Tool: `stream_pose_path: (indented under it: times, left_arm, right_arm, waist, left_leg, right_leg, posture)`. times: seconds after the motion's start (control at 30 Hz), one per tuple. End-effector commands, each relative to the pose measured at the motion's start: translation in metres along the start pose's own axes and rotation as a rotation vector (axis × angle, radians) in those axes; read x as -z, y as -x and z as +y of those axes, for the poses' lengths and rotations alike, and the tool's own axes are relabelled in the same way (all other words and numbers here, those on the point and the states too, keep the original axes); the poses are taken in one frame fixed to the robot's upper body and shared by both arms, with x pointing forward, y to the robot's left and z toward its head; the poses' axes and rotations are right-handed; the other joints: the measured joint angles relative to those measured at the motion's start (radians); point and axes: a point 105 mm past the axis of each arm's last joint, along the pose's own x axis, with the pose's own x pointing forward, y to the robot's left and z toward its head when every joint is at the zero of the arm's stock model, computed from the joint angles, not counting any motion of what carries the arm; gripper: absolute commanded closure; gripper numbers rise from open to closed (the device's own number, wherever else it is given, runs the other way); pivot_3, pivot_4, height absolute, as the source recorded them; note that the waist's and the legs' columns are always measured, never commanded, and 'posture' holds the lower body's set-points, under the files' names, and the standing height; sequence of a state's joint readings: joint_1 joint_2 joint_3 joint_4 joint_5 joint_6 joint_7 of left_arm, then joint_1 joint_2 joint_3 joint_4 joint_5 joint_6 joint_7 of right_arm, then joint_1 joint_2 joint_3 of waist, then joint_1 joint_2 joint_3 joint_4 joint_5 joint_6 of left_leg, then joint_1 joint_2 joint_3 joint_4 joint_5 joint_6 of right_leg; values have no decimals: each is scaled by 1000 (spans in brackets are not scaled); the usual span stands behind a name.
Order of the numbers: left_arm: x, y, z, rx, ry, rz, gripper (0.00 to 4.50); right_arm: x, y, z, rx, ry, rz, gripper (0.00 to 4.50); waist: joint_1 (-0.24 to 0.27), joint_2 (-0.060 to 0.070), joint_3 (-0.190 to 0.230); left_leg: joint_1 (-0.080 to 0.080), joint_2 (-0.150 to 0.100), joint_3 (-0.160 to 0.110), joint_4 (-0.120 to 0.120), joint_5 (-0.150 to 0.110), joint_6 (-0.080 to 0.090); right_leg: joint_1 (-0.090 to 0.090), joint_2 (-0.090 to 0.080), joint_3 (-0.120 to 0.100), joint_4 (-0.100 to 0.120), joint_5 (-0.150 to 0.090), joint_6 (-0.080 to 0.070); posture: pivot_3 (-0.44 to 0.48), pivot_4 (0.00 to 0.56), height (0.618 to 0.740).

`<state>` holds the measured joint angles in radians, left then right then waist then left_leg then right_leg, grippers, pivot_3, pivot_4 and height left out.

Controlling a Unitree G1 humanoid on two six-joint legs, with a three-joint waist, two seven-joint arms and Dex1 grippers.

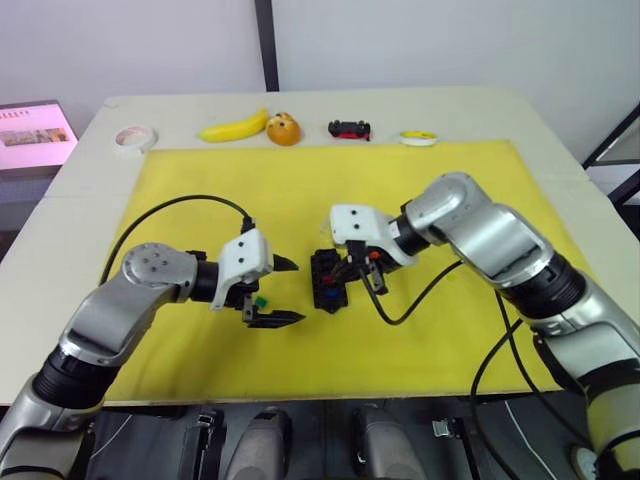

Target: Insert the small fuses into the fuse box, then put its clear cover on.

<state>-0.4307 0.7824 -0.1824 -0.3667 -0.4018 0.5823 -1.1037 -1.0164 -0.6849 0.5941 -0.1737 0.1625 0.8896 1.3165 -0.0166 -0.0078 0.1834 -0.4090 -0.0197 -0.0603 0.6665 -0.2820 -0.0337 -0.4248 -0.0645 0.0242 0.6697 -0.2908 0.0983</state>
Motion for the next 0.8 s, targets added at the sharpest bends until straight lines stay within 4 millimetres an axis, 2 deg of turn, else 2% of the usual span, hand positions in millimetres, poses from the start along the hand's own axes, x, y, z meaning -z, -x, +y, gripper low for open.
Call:
stream_pose_path:
  times: [0.03,0.8]
  left_arm:
    - [-5,1,-1,-3,-32,-4,49]
    - [2,0,0,-6,-33,-3,49]
  right_arm:
    - [-5,3,1,15,36,-5,4500]
    - [8,-1,-4,36,22,34,4500]
  waist:
    - [0,0,0]
    - [0,0,0]
  left_leg:
    - [0,0,0,0,0,0]
    - [0,0,0,0,0,0]
  right_leg:
    - [0,0,0,0,0,0]
    - [0,0,0,0,0,0]
  posture:
    - [0,150,740]
    - [0,150,740]
